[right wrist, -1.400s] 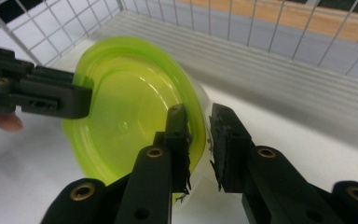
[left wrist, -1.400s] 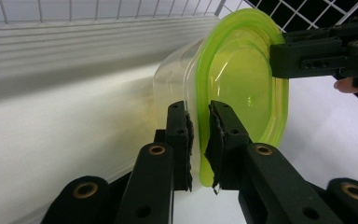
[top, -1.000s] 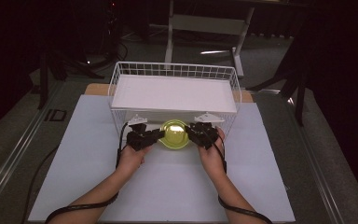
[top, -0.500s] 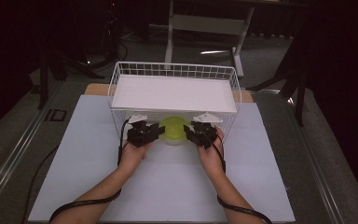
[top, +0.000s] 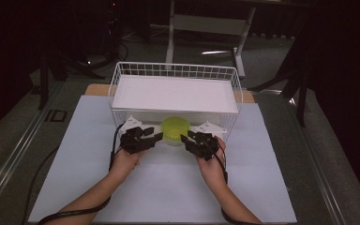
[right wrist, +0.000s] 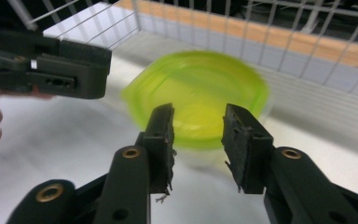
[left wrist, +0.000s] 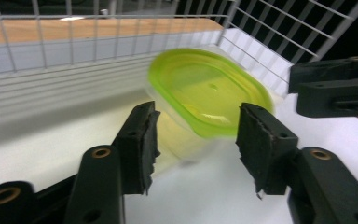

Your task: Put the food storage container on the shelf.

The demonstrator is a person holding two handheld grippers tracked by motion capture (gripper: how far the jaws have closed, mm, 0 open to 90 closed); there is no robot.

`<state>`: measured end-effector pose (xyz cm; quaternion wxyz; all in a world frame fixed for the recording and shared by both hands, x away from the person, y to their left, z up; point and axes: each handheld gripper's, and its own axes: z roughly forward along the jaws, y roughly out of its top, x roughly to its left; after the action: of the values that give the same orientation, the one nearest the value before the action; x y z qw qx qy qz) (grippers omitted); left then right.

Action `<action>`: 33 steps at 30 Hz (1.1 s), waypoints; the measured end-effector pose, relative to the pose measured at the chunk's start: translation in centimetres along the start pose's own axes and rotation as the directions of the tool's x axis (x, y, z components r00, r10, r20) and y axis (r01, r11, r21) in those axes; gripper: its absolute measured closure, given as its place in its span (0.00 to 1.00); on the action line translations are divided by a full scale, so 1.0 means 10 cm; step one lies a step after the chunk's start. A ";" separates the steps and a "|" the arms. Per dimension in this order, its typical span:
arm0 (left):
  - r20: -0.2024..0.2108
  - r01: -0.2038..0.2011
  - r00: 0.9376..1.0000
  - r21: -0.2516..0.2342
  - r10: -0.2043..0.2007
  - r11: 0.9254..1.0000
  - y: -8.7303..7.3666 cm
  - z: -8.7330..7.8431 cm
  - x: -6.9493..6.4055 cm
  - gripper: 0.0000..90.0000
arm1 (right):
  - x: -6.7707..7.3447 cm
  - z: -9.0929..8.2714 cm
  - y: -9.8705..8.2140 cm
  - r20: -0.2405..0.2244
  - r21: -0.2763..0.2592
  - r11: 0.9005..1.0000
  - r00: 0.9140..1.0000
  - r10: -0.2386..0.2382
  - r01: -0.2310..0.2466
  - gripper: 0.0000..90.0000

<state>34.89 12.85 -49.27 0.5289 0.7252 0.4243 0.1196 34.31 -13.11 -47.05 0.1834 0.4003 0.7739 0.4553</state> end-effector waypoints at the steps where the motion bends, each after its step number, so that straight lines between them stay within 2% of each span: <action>1: -0.007 -0.010 1.000 0.005 0.010 1.000 -0.01 -0.04 -0.01 0.48 | 0.03 -0.01 -0.02 -0.007 0.003 1.000 1.000 -0.001 0.001 0.78; 2: -0.006 -0.011 1.000 0.001 0.011 1.000 -0.02 -0.08 -0.02 0.47 | 0.05 -0.02 -0.03 -0.013 0.006 1.000 1.000 -0.004 0.004 0.81; 4: 0.002 0.002 1.000 -0.007 -0.002 1.000 -0.04 -0.17 -0.04 0.38 | 0.08 -0.01 -0.07 -0.021 0.015 1.000 1.000 -0.013 0.013 0.89; 5: 0.018 0.004 1.000 -0.004 -0.004 1.000 -0.04 -0.20 -0.03 0.34 | 0.10 0.00 -0.09 -0.021 0.029 1.000 1.000 -0.012 0.012 0.97; 6: 0.045 0.009 0.999 0.009 -0.009 1.000 -0.05 -0.23 -0.03 0.30 | 0.11 0.01 -0.10 -0.022 0.038 0.999 1.000 -0.012 0.013 1.00; 8: 0.033 -0.003 0.999 0.041 0.002 0.999 -0.09 -0.28 -0.04 0.19 | 0.14 0.05 -0.13 -0.026 0.051 0.999 1.000 -0.015 0.016 1.00; 10: 0.045 -0.015 0.999 0.043 0.013 0.999 -0.14 -0.33 -0.05 0.18 | 0.17 0.08 -0.17 -0.026 0.062 0.998 0.999 -0.020 0.021 1.00; 12: 0.047 -0.033 0.998 0.029 0.032 0.999 -0.20 -0.37 -0.06 0.09 | 0.19 0.13 -0.19 -0.019 0.075 0.997 0.999 -0.029 0.030 1.00; 14: 0.041 -0.046 0.998 -0.010 0.047 0.999 -0.27 -0.41 -0.07 0.02 | 0.19 0.19 -0.21 -0.018 0.092 0.995 1.000 -0.023 0.024 1.00; 15: 0.041 -0.042 0.998 -0.027 0.043 0.999 -0.30 -0.42 -0.07 0.02 | 0.18 0.22 -0.21 -0.016 0.094 0.995 1.000 -0.024 0.026 1.00; 19: 0.048 -0.019 0.999 -0.047 0.022 0.999 -0.36 -0.43 -0.05 0.02 | 0.16 0.32 -0.22 -0.005 0.113 0.994 1.000 -0.005 0.006 1.00; 26: 0.060 -0.038 0.997 -0.066 0.042 0.997 -0.39 -0.43 -0.07 0.02 | 0.10 0.45 -0.17 0.021 0.121 0.993 1.000 0.009 -0.011 1.00; 33: 0.080 -0.037 0.996 -0.068 0.043 0.997 -0.40 -0.40 -0.09 0.02 | 0.08 0.55 -0.13 0.018 0.119 0.992 0.999 0.026 -0.028 1.00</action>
<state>29.89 15.19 -50.82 0.5672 0.7198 0.3834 0.1146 36.79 -9.78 -50.96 0.1592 0.4248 0.7926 0.4074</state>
